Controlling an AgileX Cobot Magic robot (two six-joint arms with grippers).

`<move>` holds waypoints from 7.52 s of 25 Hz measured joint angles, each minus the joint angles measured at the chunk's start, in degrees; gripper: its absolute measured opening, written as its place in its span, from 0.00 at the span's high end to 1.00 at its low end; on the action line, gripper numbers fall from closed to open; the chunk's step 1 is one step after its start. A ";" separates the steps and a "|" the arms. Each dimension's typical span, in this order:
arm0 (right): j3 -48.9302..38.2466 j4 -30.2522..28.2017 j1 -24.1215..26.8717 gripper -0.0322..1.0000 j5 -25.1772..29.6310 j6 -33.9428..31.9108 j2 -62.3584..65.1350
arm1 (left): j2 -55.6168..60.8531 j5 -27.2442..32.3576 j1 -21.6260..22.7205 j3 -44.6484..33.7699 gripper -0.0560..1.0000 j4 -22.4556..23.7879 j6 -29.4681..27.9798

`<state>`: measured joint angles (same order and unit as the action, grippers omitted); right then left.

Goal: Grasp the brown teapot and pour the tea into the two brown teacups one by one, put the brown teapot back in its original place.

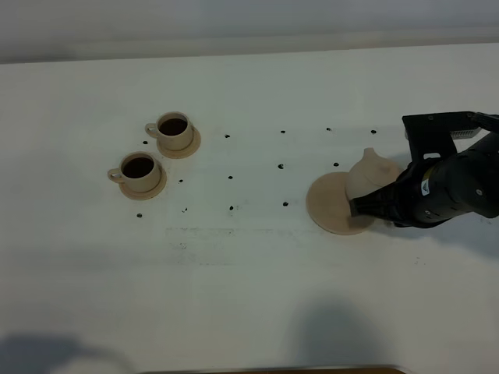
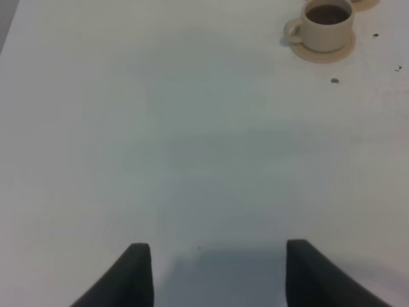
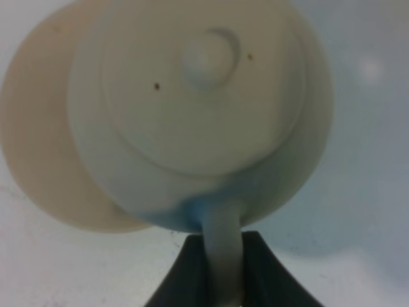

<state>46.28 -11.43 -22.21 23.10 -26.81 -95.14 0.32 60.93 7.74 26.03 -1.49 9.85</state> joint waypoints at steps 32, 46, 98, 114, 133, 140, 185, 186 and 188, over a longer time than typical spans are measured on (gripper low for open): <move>0.68 0.67 -6.84 0.89 -4.11 1.07 -4.35 | 0.00 0.00 0.00 0.00 0.45 0.00 -0.05; 1.94 -0.70 -6.84 0.76 -3.41 1.30 -5.22 | 0.00 0.00 0.00 0.00 0.45 0.00 -0.05; 2.27 -10.43 -1.72 0.44 41.10 1.24 58.96 | 0.00 0.00 0.00 0.00 0.45 0.00 -0.05; 2.27 -1.29 -1.21 0.51 41.79 10.33 60.81 | 0.00 0.00 0.00 0.00 0.45 0.00 -0.05; 1.11 9.38 1.89 0.65 38.76 22.40 65.54 | 0.00 0.00 0.00 0.00 0.45 0.00 -0.05; -4.21 19.25 14.12 0.67 34.76 38.30 72.43 | 0.00 0.00 0.00 0.00 0.45 0.00 -0.05; -16.54 10.63 19.34 0.67 40.56 25.44 94.42 | 0.00 0.00 0.00 0.00 0.45 0.00 -0.05; -16.54 10.63 19.34 0.67 40.56 25.75 94.42 | 0.00 0.00 0.00 0.00 0.45 0.00 -0.05; -16.54 10.12 19.34 0.67 40.56 25.74 94.42 | 0.00 0.00 0.00 0.00 0.45 0.00 -0.05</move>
<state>29.75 -1.30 -2.88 63.66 -1.07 -0.72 0.32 60.93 7.74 26.03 -1.49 9.80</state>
